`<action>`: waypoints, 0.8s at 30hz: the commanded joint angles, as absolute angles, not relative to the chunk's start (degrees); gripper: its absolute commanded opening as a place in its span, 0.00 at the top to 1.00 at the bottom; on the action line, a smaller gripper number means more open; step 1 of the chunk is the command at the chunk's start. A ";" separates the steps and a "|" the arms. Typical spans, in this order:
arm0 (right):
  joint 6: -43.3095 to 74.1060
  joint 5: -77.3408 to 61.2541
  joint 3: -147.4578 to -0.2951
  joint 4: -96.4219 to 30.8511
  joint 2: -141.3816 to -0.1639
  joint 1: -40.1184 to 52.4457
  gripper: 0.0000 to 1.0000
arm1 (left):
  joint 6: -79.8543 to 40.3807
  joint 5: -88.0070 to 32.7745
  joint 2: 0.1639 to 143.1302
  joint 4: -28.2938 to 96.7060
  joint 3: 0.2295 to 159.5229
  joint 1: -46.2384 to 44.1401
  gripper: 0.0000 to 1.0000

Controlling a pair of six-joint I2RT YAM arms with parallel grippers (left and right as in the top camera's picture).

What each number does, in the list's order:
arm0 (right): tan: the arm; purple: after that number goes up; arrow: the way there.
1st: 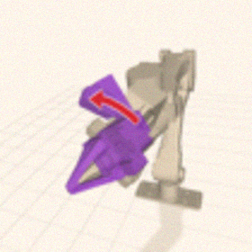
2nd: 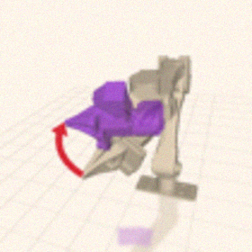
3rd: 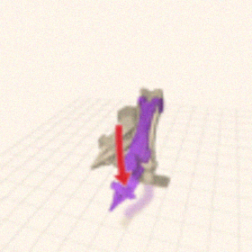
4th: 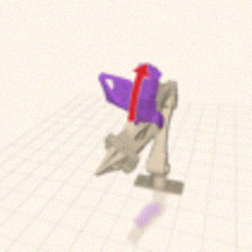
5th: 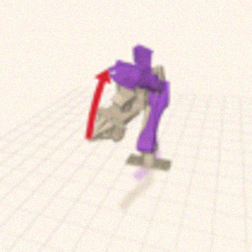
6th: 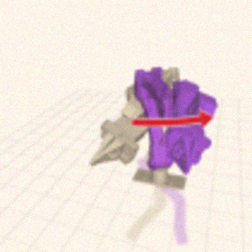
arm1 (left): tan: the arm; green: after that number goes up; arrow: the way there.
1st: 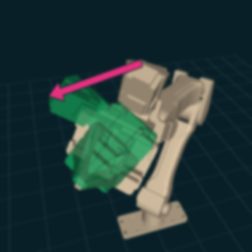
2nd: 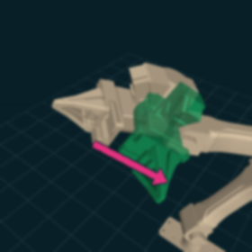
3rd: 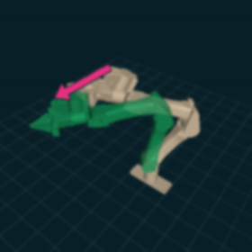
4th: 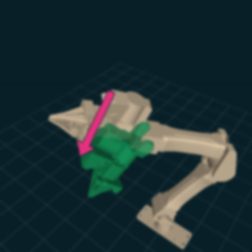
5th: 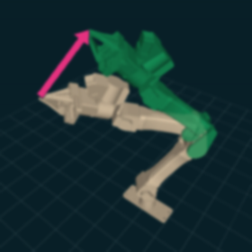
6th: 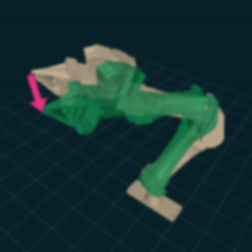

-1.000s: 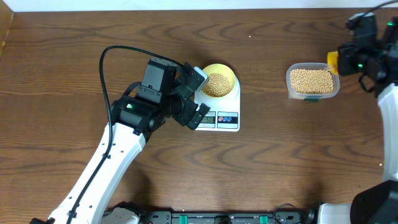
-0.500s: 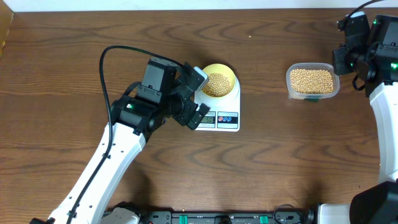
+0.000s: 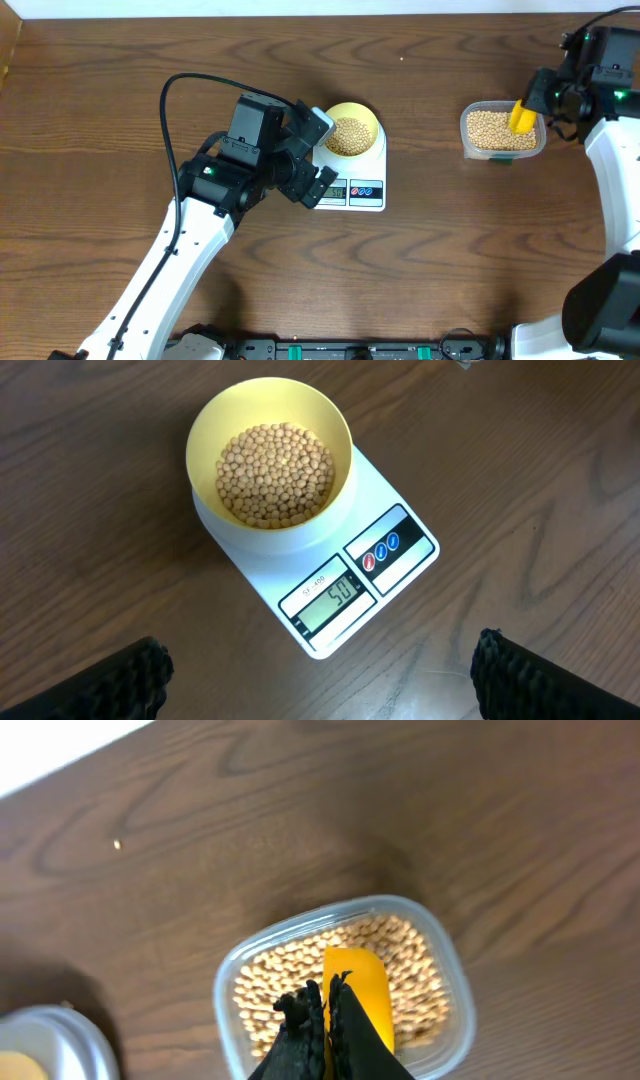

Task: Scoop item into bowl and weigh 50g on scale
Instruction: 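Lower the scoop into the tub and open the right gripper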

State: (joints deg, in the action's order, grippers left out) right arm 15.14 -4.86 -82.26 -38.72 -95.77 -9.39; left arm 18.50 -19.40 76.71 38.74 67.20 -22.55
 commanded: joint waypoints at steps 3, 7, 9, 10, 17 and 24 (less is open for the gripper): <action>25.10 -6.22 -82.35 -38.79 -98.26 -9.26 0.99 | 19.46 -19.94 77.10 38.81 66.78 -22.41 0.03; 25.06 -7.46 -82.32 -38.85 -99.37 -8.88 0.95 | 19.46 -19.94 77.10 38.81 66.78 -22.41 0.02; 25.06 -7.46 -82.32 -39.05 -99.55 -8.64 0.91 | 19.46 -19.94 77.10 38.81 66.78 -22.41 0.03; 24.99 -7.44 -82.32 -39.07 -99.55 -8.56 0.90 | 19.46 -19.94 77.10 38.81 66.78 -22.41 0.02; 22.39 -7.44 -82.32 -39.24 -99.55 -8.54 0.78 | 19.46 -19.94 77.10 38.81 66.78 -22.41 0.02; 18.63 -7.44 -82.32 -40.56 -99.55 -8.58 0.56 | 19.46 -19.94 77.10 38.81 66.78 -22.41 0.02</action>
State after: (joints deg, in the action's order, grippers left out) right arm 21.21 -7.14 -82.26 -40.05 -99.22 -8.84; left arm 18.50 -19.40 76.71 38.74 67.20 -22.55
